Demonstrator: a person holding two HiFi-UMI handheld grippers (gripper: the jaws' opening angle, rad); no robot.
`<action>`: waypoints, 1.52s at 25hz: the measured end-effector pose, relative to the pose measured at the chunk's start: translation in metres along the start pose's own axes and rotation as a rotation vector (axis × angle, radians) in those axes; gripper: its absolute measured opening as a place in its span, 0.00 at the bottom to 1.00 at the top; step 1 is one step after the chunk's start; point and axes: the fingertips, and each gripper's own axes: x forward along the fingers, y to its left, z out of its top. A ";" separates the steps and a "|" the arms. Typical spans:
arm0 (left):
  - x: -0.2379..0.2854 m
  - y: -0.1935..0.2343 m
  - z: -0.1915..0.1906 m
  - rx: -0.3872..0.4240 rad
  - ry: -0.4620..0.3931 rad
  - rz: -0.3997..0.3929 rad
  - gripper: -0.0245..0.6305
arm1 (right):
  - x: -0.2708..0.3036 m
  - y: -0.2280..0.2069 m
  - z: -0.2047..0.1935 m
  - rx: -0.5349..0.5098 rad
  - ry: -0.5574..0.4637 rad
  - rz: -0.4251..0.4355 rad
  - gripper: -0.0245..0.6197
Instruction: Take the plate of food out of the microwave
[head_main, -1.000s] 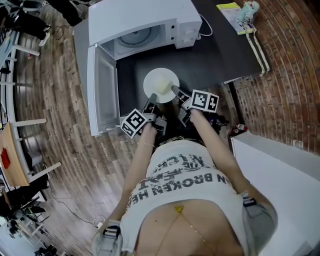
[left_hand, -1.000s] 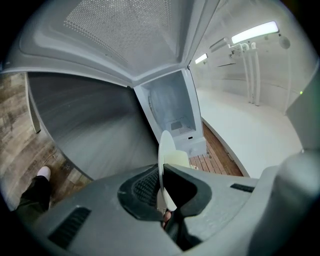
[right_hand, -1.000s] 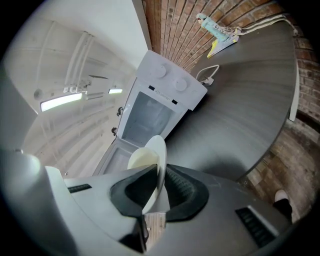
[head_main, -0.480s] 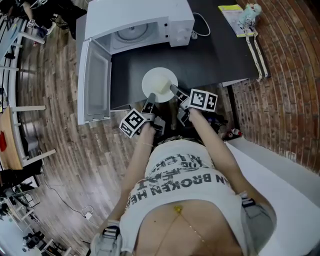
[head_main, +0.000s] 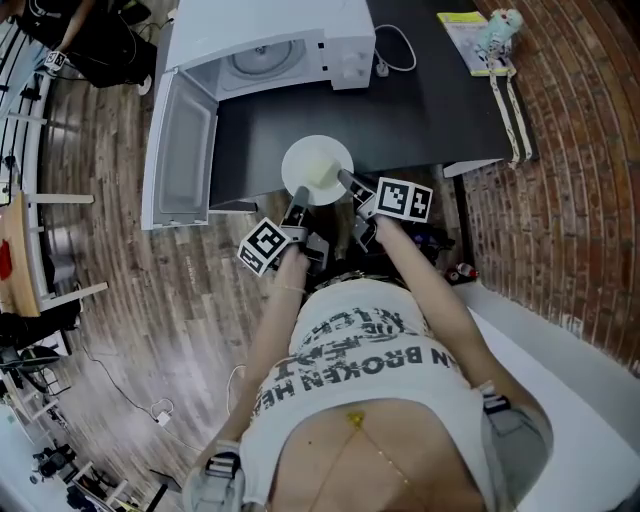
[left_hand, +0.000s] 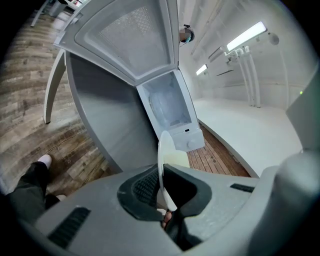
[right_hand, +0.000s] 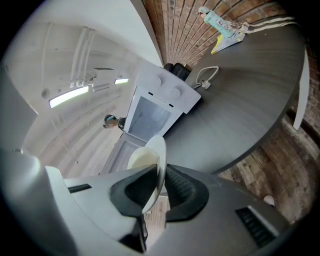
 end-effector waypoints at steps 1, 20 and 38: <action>-0.001 -0.001 -0.005 -0.001 -0.005 0.002 0.07 | -0.004 -0.002 -0.001 -0.001 0.006 0.002 0.11; -0.021 -0.006 -0.042 -0.007 -0.067 0.013 0.07 | -0.037 -0.010 -0.014 -0.014 0.055 0.028 0.11; -0.017 -0.003 -0.037 -0.009 -0.026 0.002 0.07 | -0.034 -0.010 -0.014 -0.007 0.031 0.008 0.11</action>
